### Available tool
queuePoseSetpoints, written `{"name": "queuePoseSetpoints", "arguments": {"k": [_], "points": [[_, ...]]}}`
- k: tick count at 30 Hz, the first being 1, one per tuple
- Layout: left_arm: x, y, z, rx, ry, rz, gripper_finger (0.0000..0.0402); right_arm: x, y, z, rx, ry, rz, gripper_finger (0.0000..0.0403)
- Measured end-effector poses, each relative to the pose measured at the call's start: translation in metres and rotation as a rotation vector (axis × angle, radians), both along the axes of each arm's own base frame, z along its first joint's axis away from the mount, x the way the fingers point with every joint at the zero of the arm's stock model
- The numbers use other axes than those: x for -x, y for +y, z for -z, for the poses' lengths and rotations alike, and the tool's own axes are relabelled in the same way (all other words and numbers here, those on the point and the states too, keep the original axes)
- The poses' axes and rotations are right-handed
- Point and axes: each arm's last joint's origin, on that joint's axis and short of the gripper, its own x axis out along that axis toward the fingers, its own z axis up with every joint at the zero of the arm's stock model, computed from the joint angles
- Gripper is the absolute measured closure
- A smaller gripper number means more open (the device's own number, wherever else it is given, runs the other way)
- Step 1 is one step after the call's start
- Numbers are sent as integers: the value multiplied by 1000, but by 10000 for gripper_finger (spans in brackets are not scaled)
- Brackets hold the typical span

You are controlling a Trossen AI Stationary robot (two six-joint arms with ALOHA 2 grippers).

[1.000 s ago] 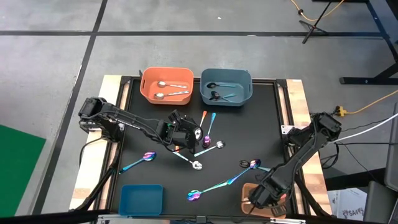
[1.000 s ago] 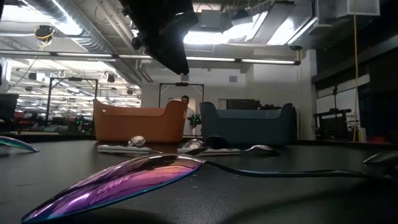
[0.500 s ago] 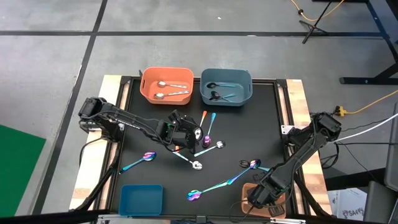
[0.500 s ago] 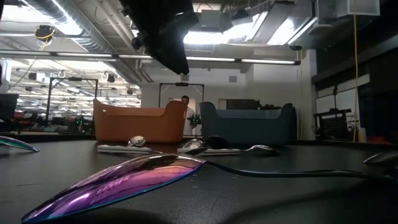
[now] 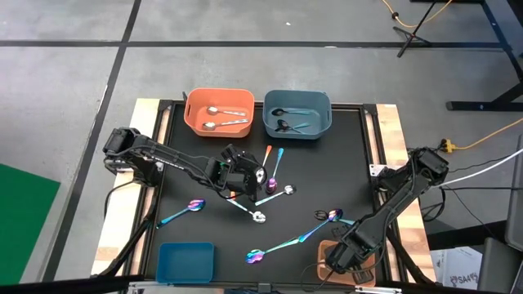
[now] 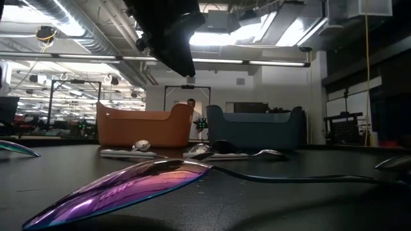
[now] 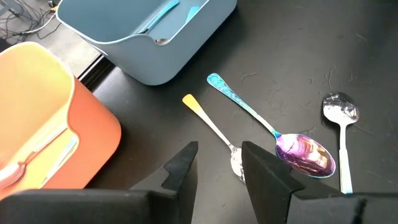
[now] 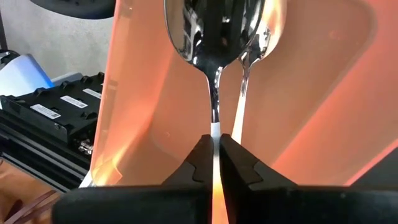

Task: Sort silverware by color (type)
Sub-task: Put the orange spoon into the bottom orange bin, then put the white patterned spoon into the top orange bin

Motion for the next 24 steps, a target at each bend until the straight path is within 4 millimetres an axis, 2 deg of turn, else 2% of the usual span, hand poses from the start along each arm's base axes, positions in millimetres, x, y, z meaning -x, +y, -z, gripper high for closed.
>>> {"name": "queuePoseSetpoints", "arguments": {"k": [10,17,24], "points": [[0,0,0,37,-43,-47,284,0,0,0,7,-5,6,306],[0,0,0,53,-41,-41,284,0,0,0,7,-6,6,302],[-1,-3,2,129,16,62,284,0,0,0,6,-6,6,303]]}}
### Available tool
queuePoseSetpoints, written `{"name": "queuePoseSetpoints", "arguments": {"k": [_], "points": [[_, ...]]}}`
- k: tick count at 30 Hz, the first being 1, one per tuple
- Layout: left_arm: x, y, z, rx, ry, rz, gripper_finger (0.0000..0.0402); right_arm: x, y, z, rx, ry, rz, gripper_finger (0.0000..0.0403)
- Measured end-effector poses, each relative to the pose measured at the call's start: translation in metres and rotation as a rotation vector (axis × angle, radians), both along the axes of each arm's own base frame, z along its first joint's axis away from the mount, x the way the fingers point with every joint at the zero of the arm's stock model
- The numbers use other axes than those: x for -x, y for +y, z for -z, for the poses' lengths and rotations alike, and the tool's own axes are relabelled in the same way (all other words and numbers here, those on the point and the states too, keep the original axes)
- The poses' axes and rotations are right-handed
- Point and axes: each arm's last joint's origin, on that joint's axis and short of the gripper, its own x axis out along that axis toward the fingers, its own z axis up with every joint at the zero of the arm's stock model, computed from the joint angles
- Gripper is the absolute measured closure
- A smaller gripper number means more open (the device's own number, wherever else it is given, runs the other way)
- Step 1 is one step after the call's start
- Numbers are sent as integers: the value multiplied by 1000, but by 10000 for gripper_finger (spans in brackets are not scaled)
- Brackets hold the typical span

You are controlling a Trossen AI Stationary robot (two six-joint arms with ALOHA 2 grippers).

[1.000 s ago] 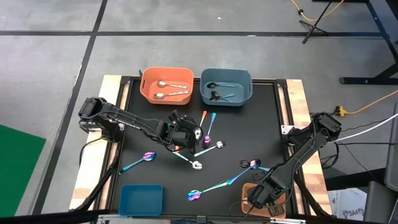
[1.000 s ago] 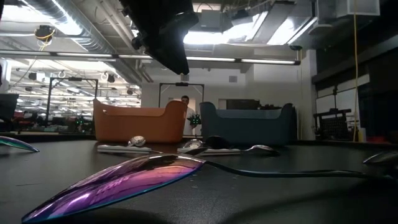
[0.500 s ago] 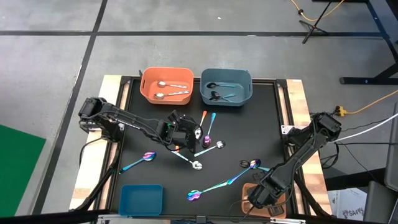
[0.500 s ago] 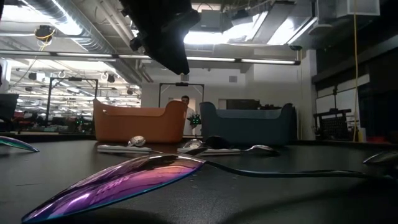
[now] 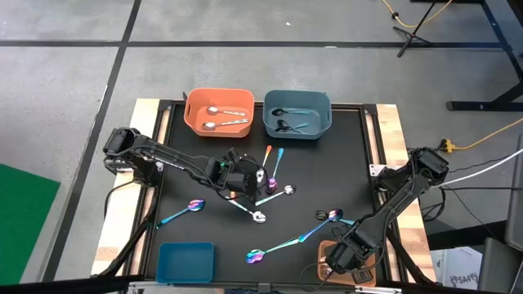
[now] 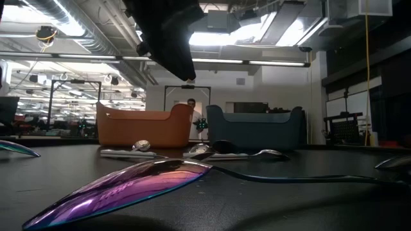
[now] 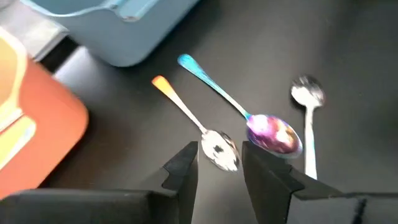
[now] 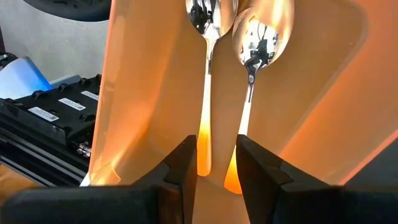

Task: Sort silverware by color (type)
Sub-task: Put the white patterned spoon into the top orange bin

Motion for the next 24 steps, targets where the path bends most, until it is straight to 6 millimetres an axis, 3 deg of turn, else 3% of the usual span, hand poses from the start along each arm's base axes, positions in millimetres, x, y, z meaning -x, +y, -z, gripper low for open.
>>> {"name": "queuePoseSetpoints", "arguments": {"k": [16,24], "points": [[0,-17,7,136,175,477,284,1,-1,-6,-26,-1,-3,303],[-7,-38,37,134,299,694,284,3,-2,-14,-24,3,-3,303]]}}
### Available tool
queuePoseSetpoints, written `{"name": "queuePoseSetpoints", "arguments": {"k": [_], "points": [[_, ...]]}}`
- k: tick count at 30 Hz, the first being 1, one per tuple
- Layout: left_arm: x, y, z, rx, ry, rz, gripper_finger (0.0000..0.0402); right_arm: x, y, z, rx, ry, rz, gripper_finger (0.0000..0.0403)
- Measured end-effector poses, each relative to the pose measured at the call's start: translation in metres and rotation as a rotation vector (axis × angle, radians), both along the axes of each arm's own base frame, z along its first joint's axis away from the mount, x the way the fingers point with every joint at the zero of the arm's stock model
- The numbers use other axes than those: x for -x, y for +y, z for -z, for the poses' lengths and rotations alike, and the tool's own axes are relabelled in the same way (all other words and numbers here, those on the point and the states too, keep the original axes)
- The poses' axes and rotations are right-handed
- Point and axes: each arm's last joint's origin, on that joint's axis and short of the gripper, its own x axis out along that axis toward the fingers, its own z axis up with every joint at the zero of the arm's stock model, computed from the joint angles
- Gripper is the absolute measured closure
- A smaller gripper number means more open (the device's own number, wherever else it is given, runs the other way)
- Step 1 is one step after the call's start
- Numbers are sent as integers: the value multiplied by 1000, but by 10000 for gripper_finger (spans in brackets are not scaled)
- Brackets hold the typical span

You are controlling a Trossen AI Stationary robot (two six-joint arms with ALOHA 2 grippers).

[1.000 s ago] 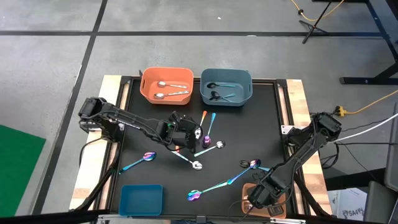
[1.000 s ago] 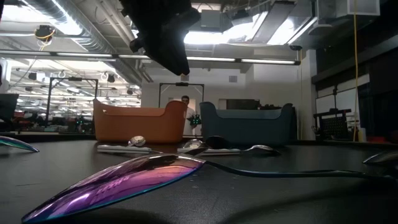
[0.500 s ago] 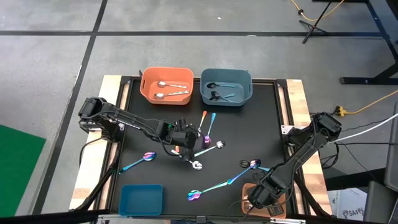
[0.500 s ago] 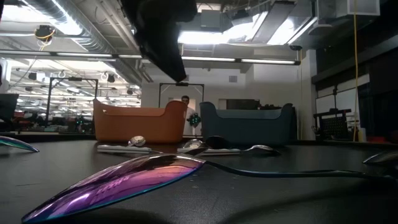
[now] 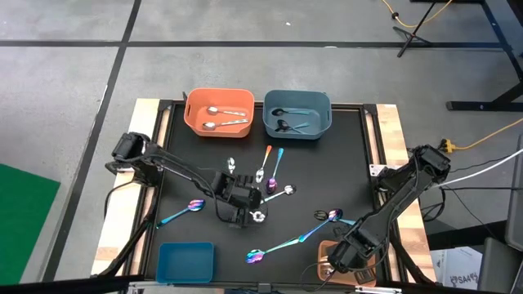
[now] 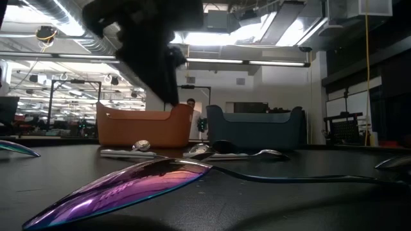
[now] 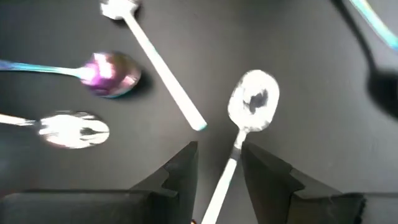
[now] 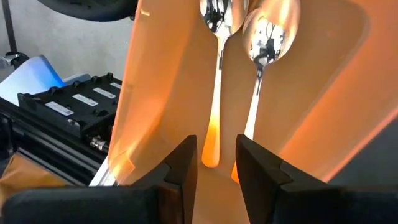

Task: Sort silverware by color (type)
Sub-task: Put the white patterned spoon into the top orange bin

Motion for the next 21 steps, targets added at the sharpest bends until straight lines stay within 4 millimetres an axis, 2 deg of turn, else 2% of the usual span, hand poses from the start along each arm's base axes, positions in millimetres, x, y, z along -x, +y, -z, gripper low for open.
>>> {"name": "queuePoseSetpoints", "arguments": {"k": [7,21], "points": [[-5,-12,32,-9,96,126,284,1,-1,-12,41,17,-10,303],[-13,-7,61,-51,157,125,284,3,-4,-14,74,39,-10,303]]}}
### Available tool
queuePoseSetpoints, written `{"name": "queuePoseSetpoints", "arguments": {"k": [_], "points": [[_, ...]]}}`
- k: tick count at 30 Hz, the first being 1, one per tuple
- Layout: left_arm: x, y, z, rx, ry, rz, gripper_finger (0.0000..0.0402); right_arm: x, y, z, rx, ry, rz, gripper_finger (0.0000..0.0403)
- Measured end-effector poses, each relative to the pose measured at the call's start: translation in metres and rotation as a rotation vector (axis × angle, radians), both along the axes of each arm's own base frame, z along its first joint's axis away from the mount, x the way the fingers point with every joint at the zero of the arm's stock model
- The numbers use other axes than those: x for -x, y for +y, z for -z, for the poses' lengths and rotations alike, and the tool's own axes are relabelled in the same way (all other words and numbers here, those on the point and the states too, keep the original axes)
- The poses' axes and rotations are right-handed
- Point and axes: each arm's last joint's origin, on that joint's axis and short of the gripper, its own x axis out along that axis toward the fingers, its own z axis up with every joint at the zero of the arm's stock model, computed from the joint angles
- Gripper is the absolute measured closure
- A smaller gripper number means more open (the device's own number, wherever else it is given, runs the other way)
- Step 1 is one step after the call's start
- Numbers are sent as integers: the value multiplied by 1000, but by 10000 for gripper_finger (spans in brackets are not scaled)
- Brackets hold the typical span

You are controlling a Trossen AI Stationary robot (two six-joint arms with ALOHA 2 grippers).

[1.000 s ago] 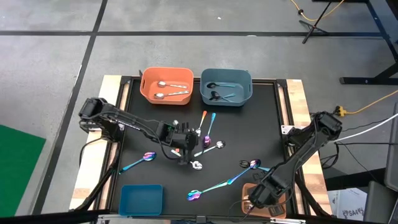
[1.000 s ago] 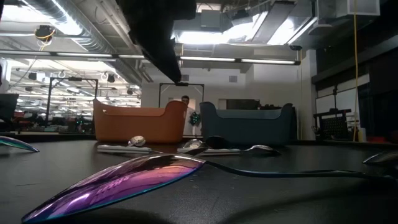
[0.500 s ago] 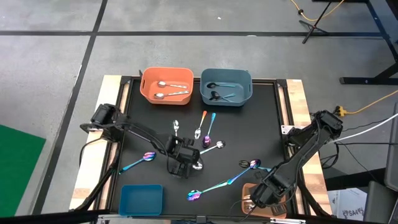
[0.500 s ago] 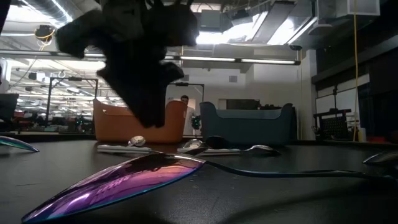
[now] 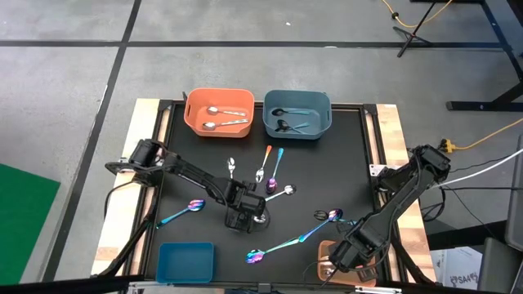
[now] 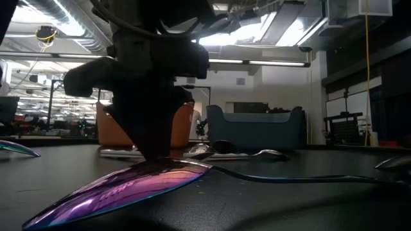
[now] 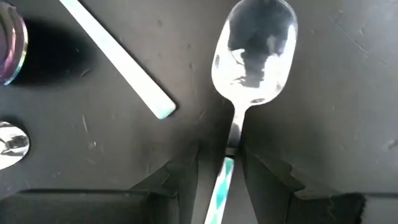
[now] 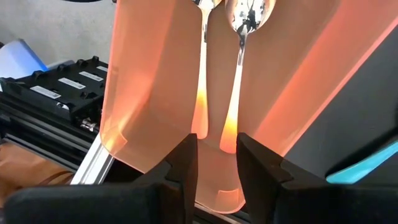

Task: Sort silverware by color (type)
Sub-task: Put the white patterned spoon into the top orange bin

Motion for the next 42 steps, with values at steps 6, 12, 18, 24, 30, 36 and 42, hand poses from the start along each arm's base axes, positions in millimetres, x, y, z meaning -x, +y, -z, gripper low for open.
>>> {"name": "queuePoseSetpoints", "arguments": {"k": [6,12,18,24,30,36,42], "points": [[-1,0,3,-11,6,-2,285,0,0,0,4,1,0,303],[0,0,3,-12,9,-1,301,0,0,0,9,-4,1,303],[0,0,3,-9,11,-1,324,0,-1,0,10,-4,1,303],[0,0,3,-9,13,0,343,1,-1,0,15,1,1,303],[0,0,4,-10,13,-1,368,2,-2,1,30,12,1,303],[0,0,4,-13,12,-2,390,0,-3,1,64,-26,6,303],[0,0,4,-13,13,-2,391,-1,-8,1,93,-34,-1,303]]}}
